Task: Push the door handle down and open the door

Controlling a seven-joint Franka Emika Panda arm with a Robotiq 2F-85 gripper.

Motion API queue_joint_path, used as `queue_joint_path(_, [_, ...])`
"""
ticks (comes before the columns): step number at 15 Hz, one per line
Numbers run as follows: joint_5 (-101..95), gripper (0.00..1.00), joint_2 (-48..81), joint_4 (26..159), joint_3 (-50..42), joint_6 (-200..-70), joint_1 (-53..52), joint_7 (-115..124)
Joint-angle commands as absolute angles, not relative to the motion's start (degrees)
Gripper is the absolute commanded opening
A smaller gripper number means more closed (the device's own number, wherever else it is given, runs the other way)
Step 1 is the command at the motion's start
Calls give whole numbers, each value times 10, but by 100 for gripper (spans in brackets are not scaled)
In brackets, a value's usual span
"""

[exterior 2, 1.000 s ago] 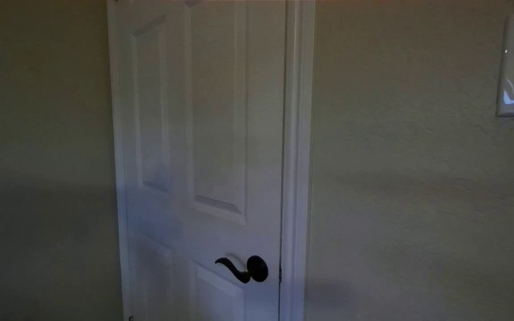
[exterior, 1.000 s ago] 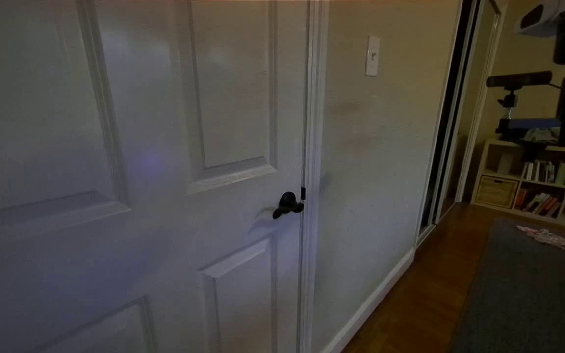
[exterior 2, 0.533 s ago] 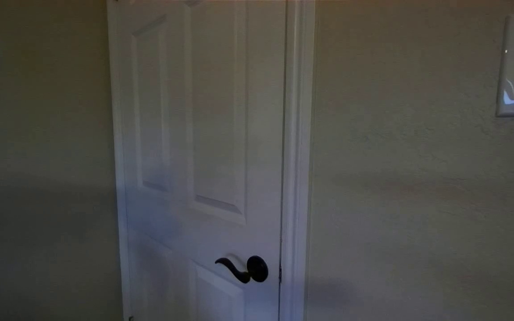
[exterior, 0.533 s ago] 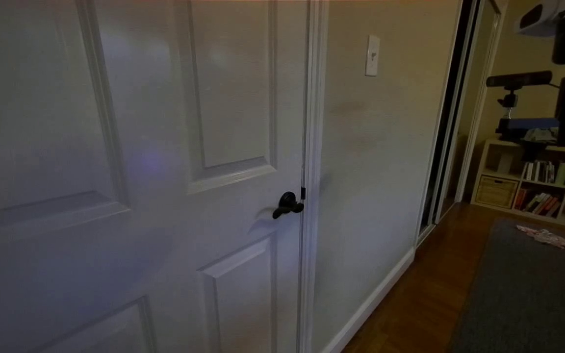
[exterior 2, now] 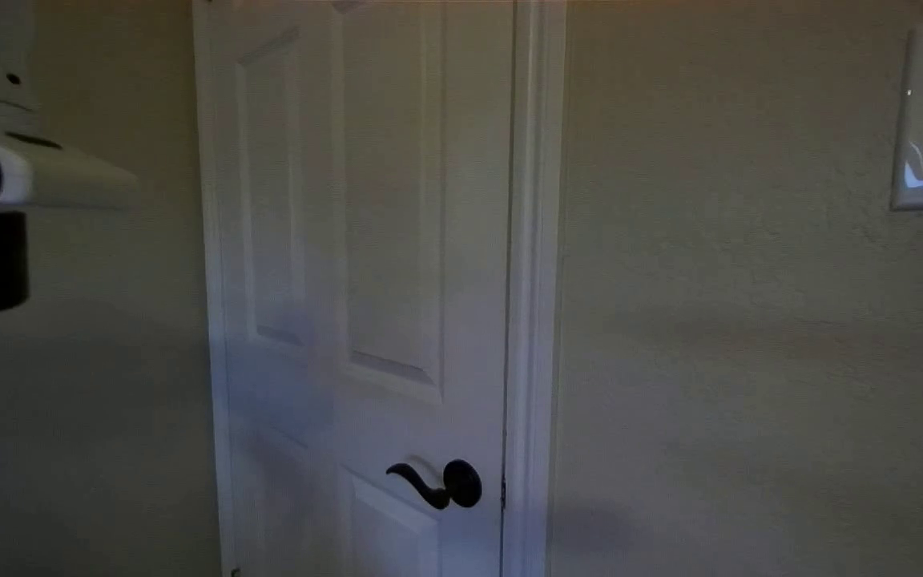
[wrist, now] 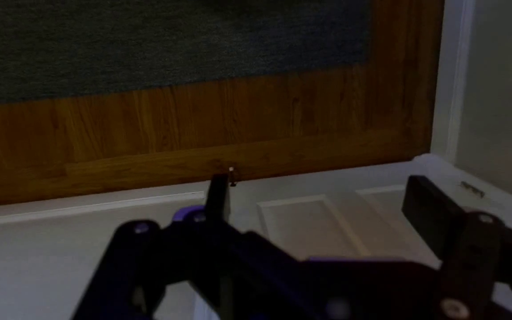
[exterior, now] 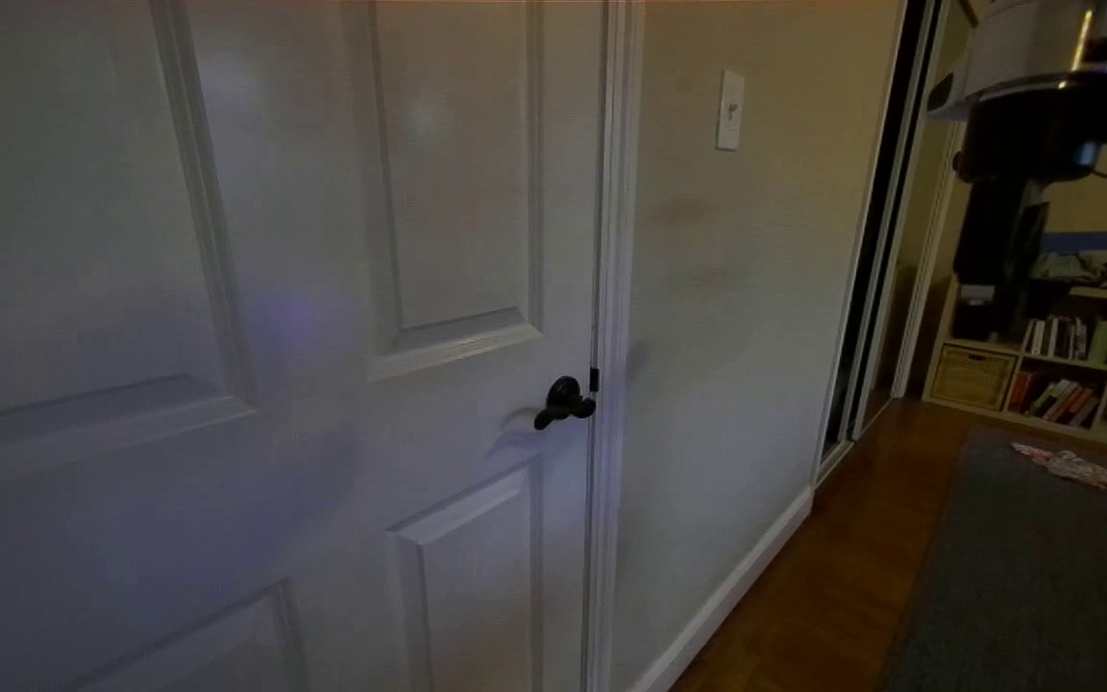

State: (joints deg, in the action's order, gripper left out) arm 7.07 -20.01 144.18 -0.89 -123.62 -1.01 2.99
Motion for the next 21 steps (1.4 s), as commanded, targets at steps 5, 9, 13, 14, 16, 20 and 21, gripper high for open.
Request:
queue_joint_path(5, [74, 100, -91, 1368, 25, -1303, -10, 146])
queue_joint_path(9, [74, 100, -69, 1347, 27, -1304, -11, 150])
queue_joint_path(13, [89, 100, -47, 1339, 25, -1324, -10, 169])
queue_joint_path(14, [98, 100, -27, 1328, 25, -1338, -8, 192])
queue_joint_path(16, [115, 100, 6, 1309, 23, -1371, -6, 223])
queue_joint_path(20, [161, 100, 79, 1259, 15, -1434, -8, 249])
queue_joint_path(21, [163, 100, 97, 1245, 13, -1445, -9, 257])
